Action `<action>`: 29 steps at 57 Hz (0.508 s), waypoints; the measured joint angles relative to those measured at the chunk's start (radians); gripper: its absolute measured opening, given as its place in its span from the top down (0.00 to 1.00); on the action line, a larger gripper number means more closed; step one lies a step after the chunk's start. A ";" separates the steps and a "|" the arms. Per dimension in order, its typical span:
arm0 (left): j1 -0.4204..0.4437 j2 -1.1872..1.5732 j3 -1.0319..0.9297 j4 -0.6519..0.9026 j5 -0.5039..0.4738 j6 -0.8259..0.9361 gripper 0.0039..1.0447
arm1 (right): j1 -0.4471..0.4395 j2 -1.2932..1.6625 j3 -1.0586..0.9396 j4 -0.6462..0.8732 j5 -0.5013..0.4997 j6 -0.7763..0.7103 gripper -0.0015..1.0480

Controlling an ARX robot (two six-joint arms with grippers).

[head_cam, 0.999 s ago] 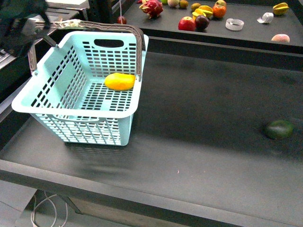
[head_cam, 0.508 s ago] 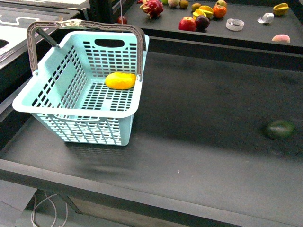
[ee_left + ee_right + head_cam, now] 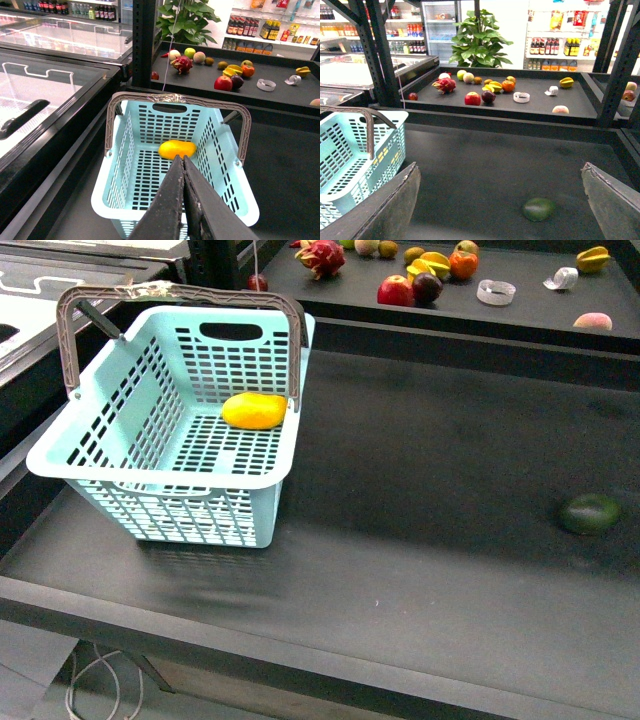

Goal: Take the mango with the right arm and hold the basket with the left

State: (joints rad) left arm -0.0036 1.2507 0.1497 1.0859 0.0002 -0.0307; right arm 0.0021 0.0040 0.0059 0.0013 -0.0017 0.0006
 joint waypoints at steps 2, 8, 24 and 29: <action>0.001 -0.034 -0.014 -0.016 0.000 0.007 0.98 | 0.000 0.000 0.000 0.000 0.000 0.000 0.08; 0.001 -0.144 -0.058 -0.087 0.000 0.014 0.98 | 0.000 0.000 0.000 0.000 0.000 0.000 0.08; 0.001 -0.418 -0.122 -0.293 0.000 0.021 0.98 | 0.000 0.000 0.000 0.000 0.000 0.000 0.08; 0.001 -0.494 -0.129 -0.358 0.000 0.022 0.98 | 0.000 0.000 0.000 0.000 0.000 0.000 0.08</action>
State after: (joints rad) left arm -0.0029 0.7567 0.0212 0.7277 0.0002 -0.0090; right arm 0.0021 0.0040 0.0059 0.0013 -0.0017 0.0010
